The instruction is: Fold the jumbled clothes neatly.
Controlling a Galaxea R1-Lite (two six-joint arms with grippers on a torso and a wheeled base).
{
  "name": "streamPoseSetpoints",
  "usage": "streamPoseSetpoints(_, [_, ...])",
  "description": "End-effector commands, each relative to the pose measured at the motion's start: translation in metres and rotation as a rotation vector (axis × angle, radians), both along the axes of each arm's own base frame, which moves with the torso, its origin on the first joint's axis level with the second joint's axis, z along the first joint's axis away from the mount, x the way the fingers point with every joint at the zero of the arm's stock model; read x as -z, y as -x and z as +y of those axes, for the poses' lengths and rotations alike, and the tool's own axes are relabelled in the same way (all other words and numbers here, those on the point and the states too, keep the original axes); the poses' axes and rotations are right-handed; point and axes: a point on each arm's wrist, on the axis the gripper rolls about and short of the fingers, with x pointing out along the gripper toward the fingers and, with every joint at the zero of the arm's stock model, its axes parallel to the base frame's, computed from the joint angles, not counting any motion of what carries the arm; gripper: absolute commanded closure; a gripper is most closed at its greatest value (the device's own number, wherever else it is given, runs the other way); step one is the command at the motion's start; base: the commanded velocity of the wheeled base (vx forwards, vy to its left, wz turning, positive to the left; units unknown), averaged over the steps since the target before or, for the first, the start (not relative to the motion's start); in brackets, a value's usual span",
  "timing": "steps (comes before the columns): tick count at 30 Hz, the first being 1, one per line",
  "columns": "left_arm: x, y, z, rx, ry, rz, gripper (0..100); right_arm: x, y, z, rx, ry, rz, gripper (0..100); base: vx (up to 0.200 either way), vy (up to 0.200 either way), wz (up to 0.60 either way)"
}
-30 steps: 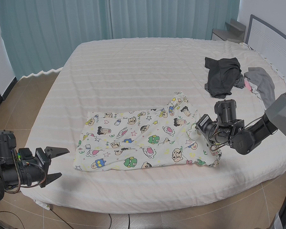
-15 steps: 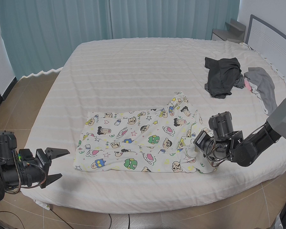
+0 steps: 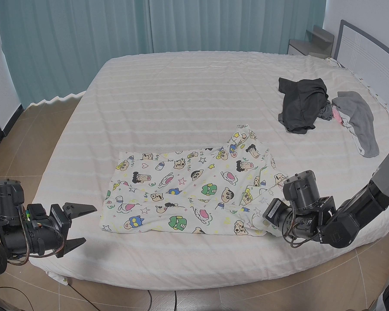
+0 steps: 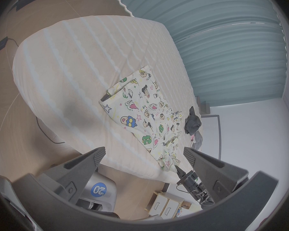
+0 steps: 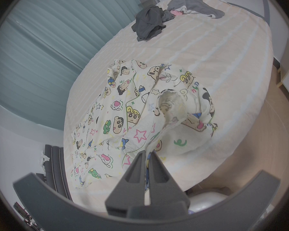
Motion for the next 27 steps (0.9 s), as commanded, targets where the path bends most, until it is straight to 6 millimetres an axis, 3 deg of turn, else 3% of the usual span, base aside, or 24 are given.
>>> streamPoseSetpoints(1, [0.0,0.0,0.0,0.001,0.001,0.002,0,0.001,0.007,0.005,0.0,-0.021,0.012,100,0.0,0.0,0.0])
streamPoseSetpoints(10, [0.0,0.0,0.0,0.001,0.001,0.002,0,0.016,0.005,0.007,0.03,-0.039,0.06,100,0.0,0.0,0.0])
streamPoseSetpoints(11, [0.0,0.0,0.0,0.001,0.001,0.002,0,0.016,0.005,0.007,0.03,-0.039,0.06,0,0.0,0.0,0.0])
streamPoseSetpoints(13, [0.0,0.0,0.0,0.001,0.001,0.002,0,0.027,0.007,0.007,0.033,-0.015,0.096,0,0.0,0.0,0.0])
streamPoseSetpoints(17, [0.001,0.0,0.0,0.001,0.001,0.007,0,0.028,0.012,0.003,0.035,-0.011,0.106,0,0.0,0.0,0.0])
streamPoseSetpoints(24, [0.002,-0.001,0.0,0.001,0.001,0.013,0,0.003,0.028,-0.01,0.032,-0.061,0.047,0,0.0,0.0,0.0])
streamPoseSetpoints(27, [0.002,-0.001,0.0,0.001,0.001,0.013,0,0.003,0.033,-0.017,0.041,-0.053,0.054,0,0.0,0.0,0.0])
